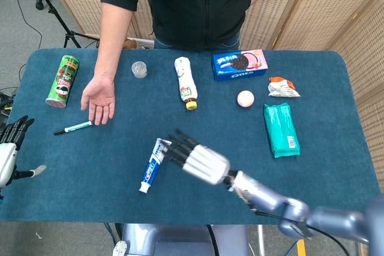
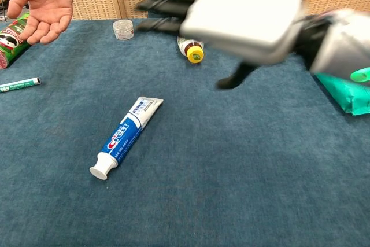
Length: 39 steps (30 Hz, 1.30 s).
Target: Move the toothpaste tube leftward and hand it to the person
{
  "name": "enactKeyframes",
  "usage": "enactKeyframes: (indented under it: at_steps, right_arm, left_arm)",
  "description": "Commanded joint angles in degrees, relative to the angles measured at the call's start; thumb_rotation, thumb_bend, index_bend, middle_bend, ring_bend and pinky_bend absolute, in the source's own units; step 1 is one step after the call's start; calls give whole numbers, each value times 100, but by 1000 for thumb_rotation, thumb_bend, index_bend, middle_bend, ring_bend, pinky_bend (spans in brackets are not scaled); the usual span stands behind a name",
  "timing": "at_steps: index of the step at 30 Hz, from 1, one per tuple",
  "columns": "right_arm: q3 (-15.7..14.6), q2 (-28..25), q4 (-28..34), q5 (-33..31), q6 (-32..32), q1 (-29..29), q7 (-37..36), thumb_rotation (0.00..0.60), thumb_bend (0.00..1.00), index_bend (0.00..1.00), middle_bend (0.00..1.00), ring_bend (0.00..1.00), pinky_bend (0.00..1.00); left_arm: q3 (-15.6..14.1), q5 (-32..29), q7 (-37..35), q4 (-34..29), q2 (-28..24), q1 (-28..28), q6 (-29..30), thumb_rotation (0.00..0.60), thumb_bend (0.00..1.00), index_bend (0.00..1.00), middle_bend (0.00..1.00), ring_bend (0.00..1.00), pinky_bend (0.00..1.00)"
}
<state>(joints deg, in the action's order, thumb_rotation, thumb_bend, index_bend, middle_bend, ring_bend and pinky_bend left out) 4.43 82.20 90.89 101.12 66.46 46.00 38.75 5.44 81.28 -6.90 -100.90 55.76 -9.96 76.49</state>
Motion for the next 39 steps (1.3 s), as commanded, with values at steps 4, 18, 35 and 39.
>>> enactKeyframes:
  at_steps: [4, 18, 35, 39]
  right_arm:
    - [-194, -1308, 252, -664, 1485, -1386, -818, 600, 0, 0, 0, 0, 58]
    - [21, -1643, 226, -2531, 2623, -3368, -3951, 600, 0, 0, 0, 0, 42]
    - [295, -1291, -536, -2518, 2771, -3832, -4365, 600, 0, 0, 0, 0, 36]
    - [384, -1293, -649, -2538, 2685, -3854, -4478, 600, 0, 0, 0, 0, 36]
  left_arm:
    - [-420, 1862, -975, 914, 185, -408, 205, 600, 0, 0, 0, 0, 0]
    - [-635, 4390, 42, 2628, 1206, -2220, -285, 600, 0, 0, 0, 0, 0]
    - [-1166, 4883, -75, 4635, 2963, -3744, -816, 600, 0, 51, 0, 0, 11]
    - [-1312, 4833, -69, 4851, 3215, -3889, -840, 600, 0, 74, 0, 0, 39]
